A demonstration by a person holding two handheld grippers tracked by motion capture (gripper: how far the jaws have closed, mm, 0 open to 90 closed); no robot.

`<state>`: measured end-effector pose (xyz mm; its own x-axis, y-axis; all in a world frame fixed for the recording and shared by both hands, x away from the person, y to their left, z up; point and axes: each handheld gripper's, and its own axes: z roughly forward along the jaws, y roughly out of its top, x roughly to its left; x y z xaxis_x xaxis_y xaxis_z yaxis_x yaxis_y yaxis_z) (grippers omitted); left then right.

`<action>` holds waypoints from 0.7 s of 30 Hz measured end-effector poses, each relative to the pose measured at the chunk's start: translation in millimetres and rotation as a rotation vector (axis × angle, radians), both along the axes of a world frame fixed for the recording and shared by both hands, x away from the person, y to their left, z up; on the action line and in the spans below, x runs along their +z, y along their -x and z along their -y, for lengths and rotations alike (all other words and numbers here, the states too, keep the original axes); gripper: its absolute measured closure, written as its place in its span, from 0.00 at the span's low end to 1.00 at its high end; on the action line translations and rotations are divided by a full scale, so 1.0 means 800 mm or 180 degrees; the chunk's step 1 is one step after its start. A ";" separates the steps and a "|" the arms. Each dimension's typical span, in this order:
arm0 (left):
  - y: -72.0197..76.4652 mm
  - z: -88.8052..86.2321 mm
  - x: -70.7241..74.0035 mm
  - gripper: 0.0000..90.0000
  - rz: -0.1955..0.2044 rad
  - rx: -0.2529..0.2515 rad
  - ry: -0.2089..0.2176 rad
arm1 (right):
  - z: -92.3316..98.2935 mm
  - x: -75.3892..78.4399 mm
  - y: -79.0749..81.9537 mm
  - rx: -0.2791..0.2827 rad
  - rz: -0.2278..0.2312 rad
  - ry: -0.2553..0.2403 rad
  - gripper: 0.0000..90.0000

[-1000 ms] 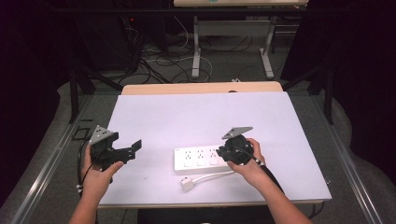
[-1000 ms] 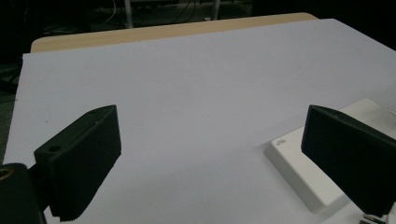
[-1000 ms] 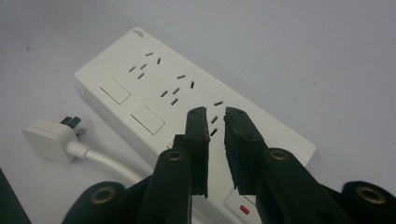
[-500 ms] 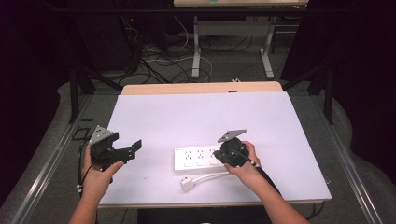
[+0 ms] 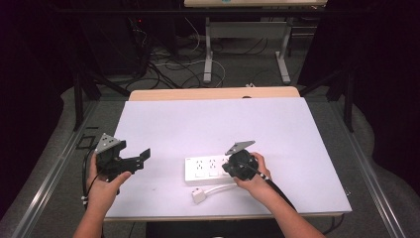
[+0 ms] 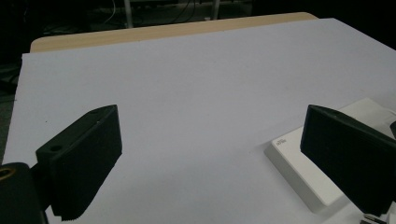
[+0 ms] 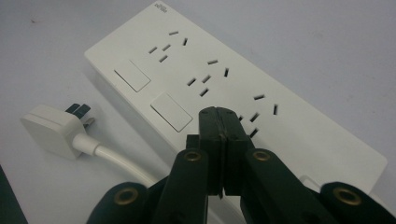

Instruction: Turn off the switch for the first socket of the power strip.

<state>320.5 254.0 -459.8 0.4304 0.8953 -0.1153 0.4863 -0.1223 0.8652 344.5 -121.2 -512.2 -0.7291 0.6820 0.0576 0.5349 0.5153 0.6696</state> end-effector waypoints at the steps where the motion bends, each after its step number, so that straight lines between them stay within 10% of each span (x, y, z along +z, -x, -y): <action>1: 0.000 0.000 0.000 0.06 -0.0001 0.0000 0.0000 | -0.002 -0.001 0.000 0.0022 -0.0057 0.0043 1.00; 21: -0.001 -0.001 -0.001 0.06 -0.0002 0.0001 -0.0008 | -0.012 -0.016 -0.001 0.0049 -0.0061 0.0062 1.00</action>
